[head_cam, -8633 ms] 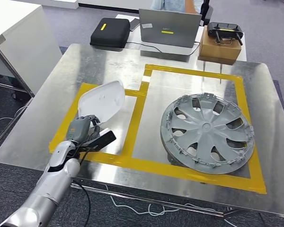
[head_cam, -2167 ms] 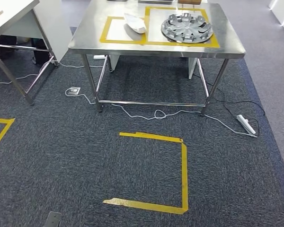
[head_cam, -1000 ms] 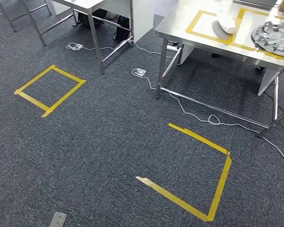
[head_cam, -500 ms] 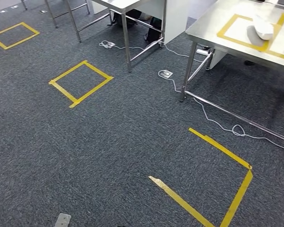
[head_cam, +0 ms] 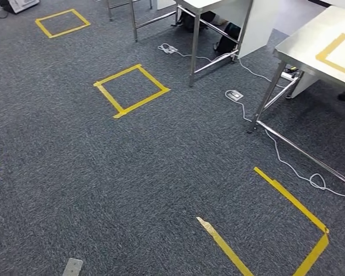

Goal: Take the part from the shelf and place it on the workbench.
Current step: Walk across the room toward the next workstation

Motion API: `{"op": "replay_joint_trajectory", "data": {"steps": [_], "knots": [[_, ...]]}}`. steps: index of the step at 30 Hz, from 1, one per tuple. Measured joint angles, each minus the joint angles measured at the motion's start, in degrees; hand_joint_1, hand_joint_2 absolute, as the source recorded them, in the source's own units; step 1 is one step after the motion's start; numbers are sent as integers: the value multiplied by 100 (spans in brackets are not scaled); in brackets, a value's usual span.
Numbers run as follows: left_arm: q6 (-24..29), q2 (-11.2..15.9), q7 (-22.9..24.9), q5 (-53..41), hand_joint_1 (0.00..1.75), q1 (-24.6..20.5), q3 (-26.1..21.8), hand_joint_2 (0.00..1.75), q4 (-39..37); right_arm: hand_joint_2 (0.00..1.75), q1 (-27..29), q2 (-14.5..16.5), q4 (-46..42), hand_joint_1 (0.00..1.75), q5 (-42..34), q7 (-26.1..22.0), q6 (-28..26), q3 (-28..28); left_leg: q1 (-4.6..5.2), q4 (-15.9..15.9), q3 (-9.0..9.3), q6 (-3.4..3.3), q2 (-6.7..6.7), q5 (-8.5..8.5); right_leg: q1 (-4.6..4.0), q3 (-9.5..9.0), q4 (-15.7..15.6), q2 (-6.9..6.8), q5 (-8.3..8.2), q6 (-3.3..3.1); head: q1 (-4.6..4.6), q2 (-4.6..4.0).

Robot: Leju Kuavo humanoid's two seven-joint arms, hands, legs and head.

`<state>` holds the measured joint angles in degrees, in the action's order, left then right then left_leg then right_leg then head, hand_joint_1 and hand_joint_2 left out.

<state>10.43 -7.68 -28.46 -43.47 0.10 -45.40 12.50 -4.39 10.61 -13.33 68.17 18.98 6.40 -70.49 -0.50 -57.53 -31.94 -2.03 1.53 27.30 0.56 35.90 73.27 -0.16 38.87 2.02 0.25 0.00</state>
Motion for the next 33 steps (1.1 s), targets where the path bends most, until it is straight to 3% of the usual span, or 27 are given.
{"op": "replay_joint_trajectory", "data": {"steps": [1, 2, 4, 5, 7, 9, 10, 11, 13, 15, 16, 18, 20, 22, 24, 26, 28, 30, 31, 32, 33], "knots": [[0, -2, 0, -4, 0, 4, 0, 0, 0, 0, 11, -1, 0, 0, 0, 1, 0, 0, 2, -3, 1, 1, 81, -4, 0, 4, -49, 12, -120, -9, 2, 0], [1, -3, 0, -9, 0, 5, 0, 0, 0, 0, 18, -1, 0, 0, 0, 1, 0, 0, 2, -5, 5, 7, 160, -8, 3, -103, -329, 35, -333, -22, 2, 0], [4, -7, 1, -16, 0, -3, 0, 0, 0, 0, 25, -4, 0, 0, 0, 1, -1, 0, 6, -21, 0, 39, 307, -16, 21, -450, -1158, 258, -749, -53, 0, 0], [7, -8, 1, -20, 0, -10, 0, 0, 0, 0, 24, -7, 0, 0, 0, -14, -1, 0, 8, -31, -17, 66, 368, -21, 32, -574, -1453, 385, -842, -64, -2, 0], [11, -10, 2, -31, 0, -15, 0, 0, -1, 0, 24, -11, 0, 0, 0, -47, 0, 0, -5, -38, -67, 149, 487, -49, 29, -680, -1660, 525, -847, -81, -7, 0], [11, -10, 2, -38, 0, 1, 0, 0, -2, 0, 23, -12, -1, 0, 0, -62, 3, 0, -32, -46, -107, 227, 543, -68, 21, -714, -1678, 395, -879, -129, -6, 0], [12, -9, 3, -41, 0, 6, 0, 0, -2, 0, 23, -13, -2, 0, 0, -59, 3, 0, -30, -113, -140, 253, 450, -19, 26, -724, -1696, 319, -897, -162, -13, 0], [13, -9, 3, -44, 0, 3, 0, 0, -2, 0, 30, -13, -2, 0, 0, -56, 6, 0, -22, -293, -221, 272, 304, 105, 31, -733, -1716, 229, -911, -193, -24, 0], [13, -15, 4, -49, 0, -19, 1, 0, -2, 0, 48, -14, -2, 0, 0, -53, 11, 0, -14, -976, -516, 303, -4, 499, 19, -737, -1728, 39, -909, -229, -43, 0], [13, -19, 4, -56, 0, -25, 1, 0, -2, 0, 58, -15, -2, 0, 0, -53, 14, 0, -23, -1608, -772, 330, -88, 744, 4, -731, -1725, -154, -899, -238, -46, 0], [13, -19, 4, -59, 0, -18, 1, 0, -2, 0, 56, -15, -2, 0, 0, -53, 14, 0, -26, -1656, -766, 335, -101, 711, 2, -732, -1723, -238, -894, -236, -48, 0], [15, -13, 4, -60, 0, -7, -1, 0, -2, 0, 49, -16, -2, 0, 0, -53, 14, 0, -26, -1081, -422, 322, -185, 375, 1, -756, -1721, -380, -877, -217, -50, 0], [19, -9, 4, -65, 0, -21, -1, 0, -2, 0, 44, -16, -2, 0, 0, -54, 15, 0, 4, -325, -12, 281, -417, 133, -26, -766, -1711, -495, -844, -173, -50, 0], [23, -11, 4, -76, 0, -29, -1, 0, -2, 0, 34, -16, -2, 0, 0, -57, 15, 0, 44, -49, 107, 226, -529, 121, -54, -778, -1700, -599, -815, -120, -36, 0], [27, -17, 5, -83, 0, -9, -2, 0, -4, 0, 12, -16, -2, 0, 1, -59, 15, 0, 50, -25, 81, 155, -430, 102, -45, -798, -1693, -671, -789, -64, -29, 0], [31, -20, 7, -83, 0, -2, -3, 0, -6, 0, -3, -16, -2, 0, 2, -55, 14, 0, 33, -1, 70, 86, -327, 66, -22, -710, -1505, -454, -628, -7, -7, 0], [36, -17, 8, -84, 0, -23, -5, 0, -7, 0, 7, -16, -2, 0, 4, -57, 11, 0, 27, 7, 46, 40, -210, 41, -6, -384, -821, -119, -262, 18, 25, 0], [39, -16, 9, -86, 0, -31, -7, 0, -7, 0, 30, -16, -2, 0, 7, -62, 6, 0, 39, 6, 28, 19, -71, 30, -3, 4, -67, -5, -11, 13, 28, 0], [39, -17, 9, -87, 0, -24, -7, 0, -7, 0, 39, -16, -2, 0, 9, -57, 4, 0, 42, 4, 30, 17, 2, 29, -4, 85, 42, 8, -54, 4, 28, 0], [39, -18, 9, -87, 0, -18, -7, 0, -7, 0, 43, -16, -2, 0, 9, -52, 2, 0, 44, 3, 37, 19, 73, 28, -3, 47, -100, 17, -215, -7, 28, 0], [39, -19, 9, -87, 0, -15, -7, 0, -7, 0, 44, -16, -2, 0, 9, -48, 2, 0, 43, 2, 48, 21, 145, 28, -1, -93, -454, 53, -455, -26, 28, 0]]}}
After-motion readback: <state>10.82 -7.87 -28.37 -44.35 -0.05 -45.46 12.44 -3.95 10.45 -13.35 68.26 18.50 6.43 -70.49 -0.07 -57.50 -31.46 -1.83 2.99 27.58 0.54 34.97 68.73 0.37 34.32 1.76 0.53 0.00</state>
